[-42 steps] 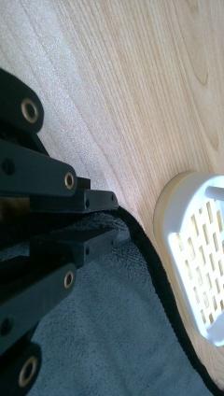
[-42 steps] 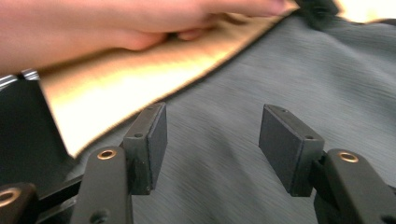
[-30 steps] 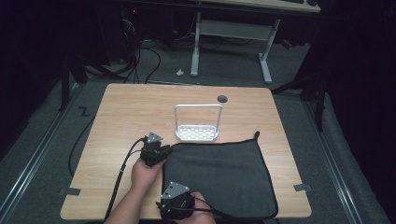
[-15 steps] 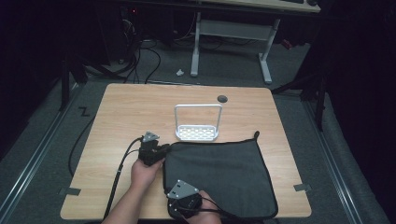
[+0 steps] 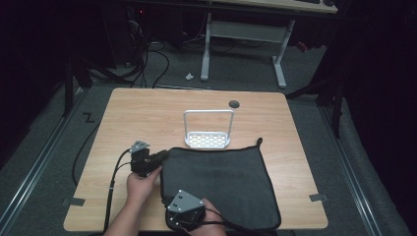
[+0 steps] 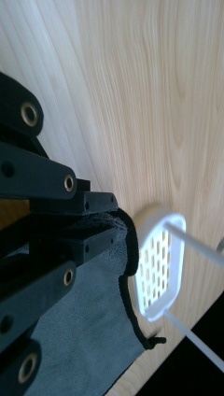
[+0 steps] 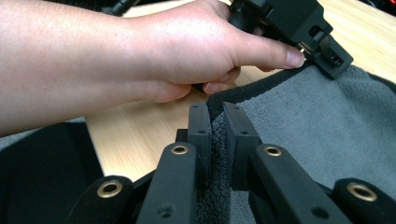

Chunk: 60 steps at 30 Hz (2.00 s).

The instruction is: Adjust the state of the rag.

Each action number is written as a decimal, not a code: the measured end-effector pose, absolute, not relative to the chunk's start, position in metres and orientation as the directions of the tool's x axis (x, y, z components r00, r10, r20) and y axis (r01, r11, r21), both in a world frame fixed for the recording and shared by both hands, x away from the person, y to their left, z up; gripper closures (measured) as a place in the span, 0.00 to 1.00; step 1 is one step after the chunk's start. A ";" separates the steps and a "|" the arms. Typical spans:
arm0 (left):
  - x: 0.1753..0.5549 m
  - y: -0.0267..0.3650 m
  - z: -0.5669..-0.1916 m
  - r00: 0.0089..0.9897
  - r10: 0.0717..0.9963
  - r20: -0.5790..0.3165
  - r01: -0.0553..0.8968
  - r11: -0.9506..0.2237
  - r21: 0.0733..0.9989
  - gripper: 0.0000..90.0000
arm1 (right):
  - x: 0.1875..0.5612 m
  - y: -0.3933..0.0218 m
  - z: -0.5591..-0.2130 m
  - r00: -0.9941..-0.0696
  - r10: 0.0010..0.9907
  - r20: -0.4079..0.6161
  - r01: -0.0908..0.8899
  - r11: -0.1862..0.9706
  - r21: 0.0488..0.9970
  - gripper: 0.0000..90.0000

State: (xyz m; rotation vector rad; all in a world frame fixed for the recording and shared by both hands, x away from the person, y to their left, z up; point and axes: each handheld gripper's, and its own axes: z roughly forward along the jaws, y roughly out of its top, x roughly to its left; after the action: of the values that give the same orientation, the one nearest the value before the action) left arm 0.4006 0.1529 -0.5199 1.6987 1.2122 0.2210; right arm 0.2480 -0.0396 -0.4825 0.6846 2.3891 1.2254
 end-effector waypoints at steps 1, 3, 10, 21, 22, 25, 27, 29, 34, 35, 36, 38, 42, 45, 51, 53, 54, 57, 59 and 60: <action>0.398 0.162 -0.518 0.472 0.801 -0.367 0.613 0.001 0.790 0.92 | 0.248 -0.034 -0.482 -0.822 0.561 -0.100 0.242 0.503 0.829 0.93; 0.393 0.182 -0.514 0.451 0.815 -0.364 0.611 0.015 0.792 0.92 | 0.247 -0.020 -0.481 -0.837 0.538 -0.096 0.229 0.504 0.833 0.92; 0.375 0.237 -0.496 0.402 0.850 -0.340 0.600 0.036 0.799 0.92 | 0.243 0.029 -0.472 -0.884 0.455 -0.103 0.163 0.508 0.846 0.93; 0.386 0.176 -0.483 0.438 0.846 -0.303 0.587 -0.013 0.810 0.91 | 0.241 -0.011 -0.463 -0.847 0.518 -0.117 0.179 0.487 0.855 0.92; 0.387 0.167 -0.483 0.442 0.845 -0.301 0.587 -0.019 0.809 0.91 | 0.241 -0.021 -0.463 -0.840 0.529 -0.120 0.184 0.487 0.854 0.92; 0.391 0.137 -0.484 0.445 0.848 -0.288 0.587 -0.033 0.809 0.91 | 0.241 -0.049 -0.465 -0.815 0.566 -0.121 0.208 0.482 0.851 0.92; 0.393 0.119 -0.485 0.450 0.847 -0.283 0.583 -0.039 0.812 0.91 | 0.241 -0.067 -0.467 -0.802 0.586 -0.114 0.223 0.472 0.853 0.92; 0.395 0.102 -0.486 0.454 0.849 -0.271 0.582 -0.052 0.812 0.91 | 0.241 -0.084 -0.469 -0.786 0.608 -0.107 0.241 0.461 0.854 0.92; 0.400 0.065 -0.489 0.474 0.846 -0.244 0.586 -0.097 0.804 0.91 | 0.240 -0.119 -0.476 -0.752 0.653 -0.093 0.280 0.444 0.851 0.92; 0.401 0.058 -0.489 0.477 0.846 -0.240 0.586 -0.103 0.803 0.91 | 0.240 -0.125 -0.477 -0.744 0.661 -0.095 0.287 0.445 0.848 0.92; 0.402 0.052 -0.489 0.481 0.846 -0.231 0.588 -0.115 0.801 0.91 | 0.240 -0.130 -0.479 -0.740 0.666 -0.095 0.290 0.443 0.848 0.92; 0.403 0.040 -0.490 0.491 0.842 -0.224 0.587 -0.130 0.799 0.91 | 0.240 -0.140 -0.482 -0.727 0.680 -0.098 0.302 0.444 0.844 0.92; 0.405 0.025 -0.488 0.498 0.841 -0.210 0.584 -0.146 0.798 0.91 | 0.240 -0.158 -0.484 -0.704 0.704 -0.094 0.323 0.436 0.840 0.92; 0.405 0.018 -0.488 0.503 0.839 -0.207 0.583 -0.152 0.798 0.91 | 0.240 -0.169 -0.482 -0.695 0.712 -0.100 0.329 0.438 0.837 0.92; 0.403 0.006 -0.489 0.520 0.831 -0.199 0.579 -0.172 0.797 0.91 | 0.234 -0.182 -0.483 -0.682 0.723 -0.112 0.339 0.449 0.827 0.91; 0.402 0.000 -0.489 0.525 0.828 -0.196 0.578 -0.178 0.796 0.90 | 0.231 -0.185 -0.485 -0.678 0.725 -0.120 0.342 0.456 0.822 0.91; 0.402 -0.004 -0.490 0.531 0.825 -0.193 0.577 -0.185 0.795 0.90 | 0.230 -0.187 -0.486 -0.674 0.729 -0.122 0.346 0.457 0.819 0.91; 0.403 -0.011 -0.493 0.532 0.824 -0.195 0.582 -0.189 0.791 0.90 | 0.229 -0.195 -0.490 -0.660 0.743 -0.109 0.375 0.452 0.809 0.90; 0.405 -0.016 -0.497 0.530 0.824 -0.200 0.594 -0.192 0.781 0.90 | 0.230 -0.202 -0.495 -0.648 0.756 -0.097 0.399 0.446 0.801 0.90; 0.406 -0.018 -0.500 0.531 0.824 -0.198 0.596 -0.197 0.779 0.90 | 0.231 -0.204 -0.497 -0.643 0.760 -0.094 0.408 0.444 0.798 0.89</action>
State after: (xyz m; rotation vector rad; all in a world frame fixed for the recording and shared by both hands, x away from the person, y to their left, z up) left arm 0.4061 -0.0182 -0.4996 1.9013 1.1618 0.3312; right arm 0.2308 -0.2044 -0.4968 0.9824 2.2575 1.0706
